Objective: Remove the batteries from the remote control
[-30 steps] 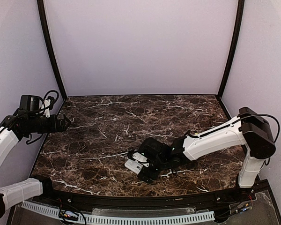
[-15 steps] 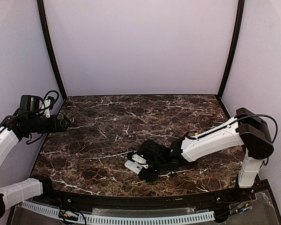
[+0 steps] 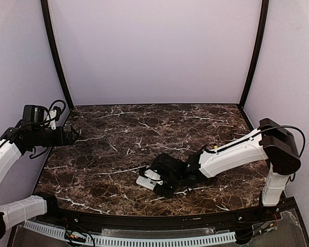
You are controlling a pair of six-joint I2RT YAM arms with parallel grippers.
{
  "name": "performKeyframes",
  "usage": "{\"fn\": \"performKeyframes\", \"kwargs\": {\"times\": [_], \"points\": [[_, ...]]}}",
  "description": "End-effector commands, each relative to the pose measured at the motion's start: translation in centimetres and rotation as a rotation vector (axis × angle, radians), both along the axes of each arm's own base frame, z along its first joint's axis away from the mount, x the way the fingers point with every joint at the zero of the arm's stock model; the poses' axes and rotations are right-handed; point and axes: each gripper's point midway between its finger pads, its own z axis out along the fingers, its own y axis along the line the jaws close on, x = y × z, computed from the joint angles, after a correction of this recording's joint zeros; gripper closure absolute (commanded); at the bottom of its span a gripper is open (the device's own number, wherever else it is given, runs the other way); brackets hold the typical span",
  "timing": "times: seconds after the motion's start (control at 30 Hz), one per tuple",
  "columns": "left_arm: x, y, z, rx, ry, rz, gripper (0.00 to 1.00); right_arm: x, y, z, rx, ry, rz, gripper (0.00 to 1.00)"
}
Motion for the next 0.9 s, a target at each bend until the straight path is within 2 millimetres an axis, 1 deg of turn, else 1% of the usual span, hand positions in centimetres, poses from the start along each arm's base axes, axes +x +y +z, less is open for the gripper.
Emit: {"fn": "performKeyframes", "kwargs": {"times": [0.0, 0.07, 0.2, 0.4, 0.47, 0.53, 0.57, 0.63, 0.67, 0.8, 0.83, 0.87], "points": [[0.3, -0.5, -0.6, -0.033, 0.011, -0.012, 0.0, 1.8, 0.1, 2.3, 0.005, -0.122, 0.016, 0.71], [0.4, -0.7, -0.5, -0.041, 0.013, -0.015, 0.0, 2.6, -0.2, 3.1, 0.014, -0.155, 0.007, 0.75], [0.7, -1.4, 0.2, -0.089, 0.002, -0.028, 0.0, 4.2, -0.7, 4.9, 0.047, -0.214, -0.011, 0.78], [1.2, -3.4, 1.1, -0.162, 0.021, -0.118, 0.0, 6.1, -1.0, 8.1, 0.117, -0.319, -0.021, 0.88], [1.3, -4.3, 1.6, -0.197, 0.019, -0.168, 0.0, 6.7, -0.9, 9.3, 0.15, -0.368, -0.021, 0.9], [1.0, -6.0, 2.2, -0.264, 0.016, -0.256, 0.0, 7.3, -0.8, 10.8, 0.19, -0.42, -0.021, 0.93], [0.7, -7.3, 2.9, -0.324, 0.01, -0.326, 0.0, 7.6, -0.6, 11.8, 0.219, -0.448, -0.021, 0.95], [0.2, -8.8, 3.6, -0.409, 0.019, -0.407, 0.0, 8.0, -0.5, 13.2, 0.259, -0.494, -0.017, 0.98], [0.1, -9.2, 3.8, -0.433, 0.026, -0.423, 0.02, 8.1, -0.4, 14.0, 0.278, -0.516, -0.012, 0.99], [-0.4, -11.0, 3.6, -0.49, 0.075, -0.497, 0.07, 8.5, 0.2, 15.8, 0.312, -0.579, 0.009, 1.0], [-0.7, -11.9, 3.5, -0.491, 0.083, -0.527, 0.07, 8.6, 0.4, 16.2, 0.315, -0.59, 0.015, 1.0], [-0.7, -12.3, 3.6, -0.489, 0.086, -0.537, 0.08, 8.6, 0.6, 16.3, 0.316, -0.598, 0.022, 1.0]]}}
